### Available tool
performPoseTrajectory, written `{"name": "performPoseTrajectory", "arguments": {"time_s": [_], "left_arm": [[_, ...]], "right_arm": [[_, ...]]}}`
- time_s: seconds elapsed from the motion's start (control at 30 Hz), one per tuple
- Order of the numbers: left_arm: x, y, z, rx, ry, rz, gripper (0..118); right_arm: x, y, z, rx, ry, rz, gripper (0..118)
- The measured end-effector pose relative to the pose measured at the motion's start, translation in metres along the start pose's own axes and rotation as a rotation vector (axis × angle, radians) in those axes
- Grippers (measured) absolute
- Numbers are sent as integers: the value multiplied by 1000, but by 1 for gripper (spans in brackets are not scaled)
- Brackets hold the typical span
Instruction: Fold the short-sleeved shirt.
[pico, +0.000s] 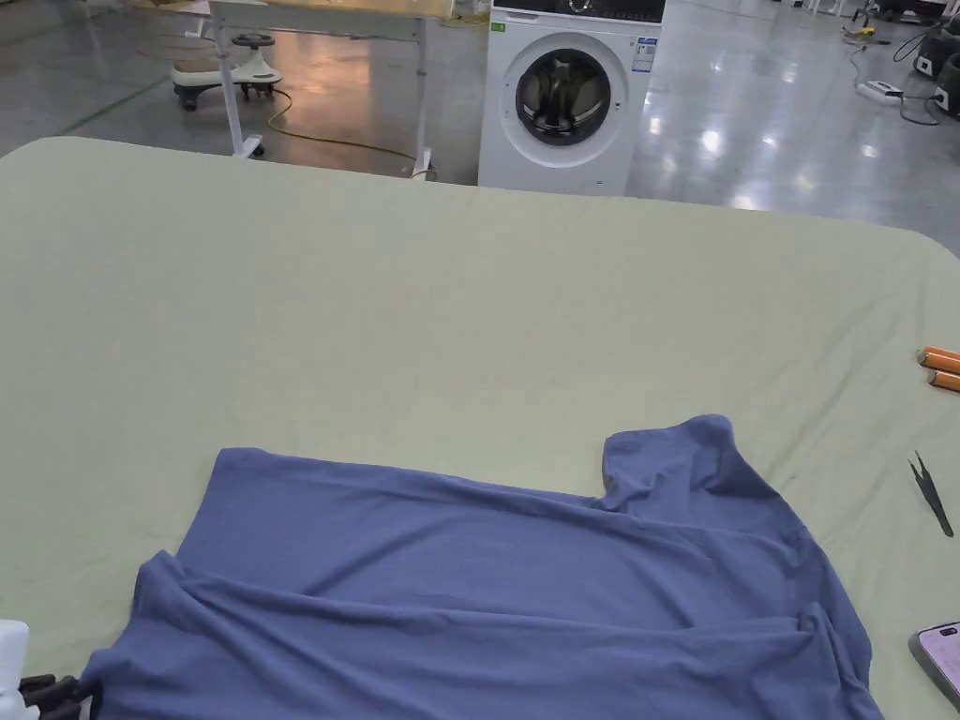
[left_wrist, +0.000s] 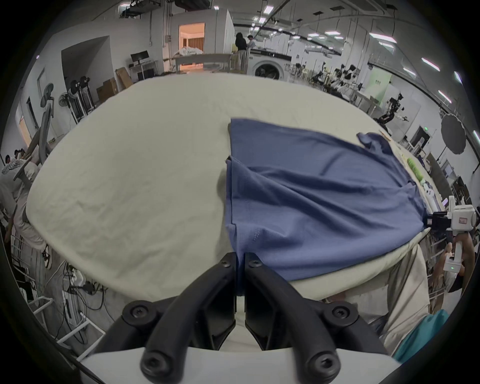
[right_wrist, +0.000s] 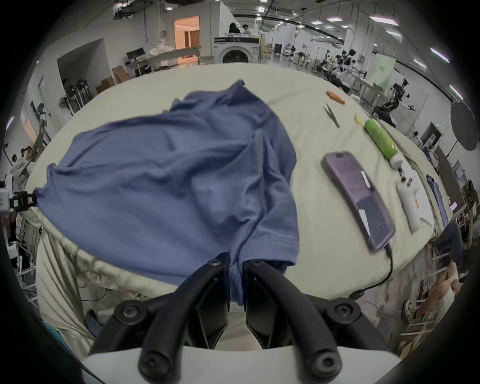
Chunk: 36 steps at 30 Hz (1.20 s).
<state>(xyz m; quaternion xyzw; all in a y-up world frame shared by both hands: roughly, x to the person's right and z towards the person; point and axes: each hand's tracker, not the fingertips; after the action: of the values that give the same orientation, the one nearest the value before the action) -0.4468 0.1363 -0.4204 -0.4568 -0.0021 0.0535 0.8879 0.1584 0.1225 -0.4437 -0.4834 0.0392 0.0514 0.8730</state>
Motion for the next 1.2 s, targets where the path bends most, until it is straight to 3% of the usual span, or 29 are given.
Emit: {"name": "performPoseTrajectory", "arguments": {"time_s": [0.27, 0.33, 0.43, 0.47, 0.5, 0.63, 0.8, 0.87, 0.93, 0.97, 1.0, 1.07, 1.2], "left_arm": [[9, -11, -31, -38, 61, -17, 0], [9, -9, -29, -36, 58, -11, 0], [3, -7, -30, -28, 47, 11, 4], [5, -3, -27, -7, 46, 15, 13], [10, 0, -20, 21, 48, 8, 20], [29, 25, -2, 170, 17, -14, 45], [62, 59, 11, 391, 8, -56, 47], [76, 69, 13, 476, 24, -82, 44], [83, 74, 9, 522, 42, -87, 26], [88, 77, 9, 536, 27, -86, 10], [91, 78, 10, 553, 23, -85, 3], [100, 77, 11, 607, 30, -85, 1], [109, 74, 14, 677, 41, -109, 0]], "right_arm": [[-4, -3, -12, 16, -21, -16, 10], [-4, -3, -11, 22, -34, -4, 17], [-5, 5, -1, 15, -86, 13, 54], [-6, 9, 4, 25, -108, 10, 70], [-7, 13, 9, 55, -121, 3, 73], [-20, 40, 32, 190, -113, -1, 73], [-53, 69, 46, 446, -121, 12, 73], [-69, 78, 49, 558, -97, 19, 72], [-84, 84, 51, 612, -123, 37, 61], [-91, 86, 51, 646, -128, 36, 40], [-96, 87, 51, 673, -115, 33, 22], [-104, 91, 51, 720, -85, 19, 9], [-115, 94, 49, 793, -85, 19, 2]]}}
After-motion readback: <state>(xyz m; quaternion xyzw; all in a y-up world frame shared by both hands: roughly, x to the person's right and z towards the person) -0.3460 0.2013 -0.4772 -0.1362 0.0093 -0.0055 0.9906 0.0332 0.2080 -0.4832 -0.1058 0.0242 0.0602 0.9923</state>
